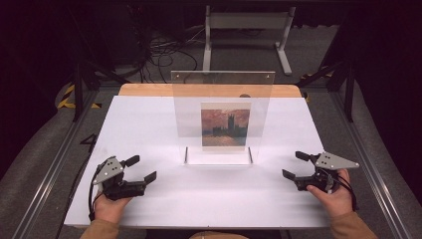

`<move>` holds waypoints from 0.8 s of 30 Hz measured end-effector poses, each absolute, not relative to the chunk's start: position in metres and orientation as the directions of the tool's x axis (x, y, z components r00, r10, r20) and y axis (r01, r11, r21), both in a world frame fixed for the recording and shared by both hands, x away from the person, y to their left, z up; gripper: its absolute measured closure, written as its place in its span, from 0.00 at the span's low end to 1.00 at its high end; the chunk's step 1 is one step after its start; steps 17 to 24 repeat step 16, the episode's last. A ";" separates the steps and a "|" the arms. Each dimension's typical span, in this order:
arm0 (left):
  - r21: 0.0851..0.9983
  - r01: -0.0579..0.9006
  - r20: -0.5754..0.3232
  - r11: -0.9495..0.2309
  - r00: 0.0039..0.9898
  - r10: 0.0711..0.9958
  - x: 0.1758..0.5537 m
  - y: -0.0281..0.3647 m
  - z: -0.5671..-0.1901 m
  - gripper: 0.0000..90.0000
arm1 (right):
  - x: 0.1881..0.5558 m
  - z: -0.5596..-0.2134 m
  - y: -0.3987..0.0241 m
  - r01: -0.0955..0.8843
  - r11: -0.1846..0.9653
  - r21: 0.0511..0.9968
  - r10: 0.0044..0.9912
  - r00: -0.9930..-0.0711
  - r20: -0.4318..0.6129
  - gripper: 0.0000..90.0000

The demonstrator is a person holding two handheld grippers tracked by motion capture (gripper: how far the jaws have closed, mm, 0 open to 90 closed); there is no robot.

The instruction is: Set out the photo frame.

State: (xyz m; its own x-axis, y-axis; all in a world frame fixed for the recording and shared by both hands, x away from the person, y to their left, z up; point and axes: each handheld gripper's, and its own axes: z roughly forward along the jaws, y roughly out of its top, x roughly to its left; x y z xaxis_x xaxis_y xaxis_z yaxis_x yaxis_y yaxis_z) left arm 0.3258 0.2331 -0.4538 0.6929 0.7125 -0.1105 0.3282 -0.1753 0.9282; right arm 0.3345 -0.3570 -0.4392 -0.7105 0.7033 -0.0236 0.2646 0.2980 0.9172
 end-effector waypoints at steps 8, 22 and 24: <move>0.918 0.363 -0.150 -0.162 0.694 0.704 0.331 0.229 -0.464 0.14 | 0.336 -0.444 -0.356 0.278 0.306 0.911 0.701 -0.713 -0.017 0.16; 0.915 0.358 -0.132 -0.185 0.699 0.703 0.330 0.228 -0.463 0.13 | 0.338 -0.444 -0.353 0.277 0.317 0.907 0.697 -0.717 -0.025 0.16; 0.915 0.358 -0.132 -0.185 0.699 0.703 0.330 0.228 -0.463 0.13 | 0.338 -0.444 -0.353 0.277 0.317 0.907 0.697 -0.717 -0.025 0.16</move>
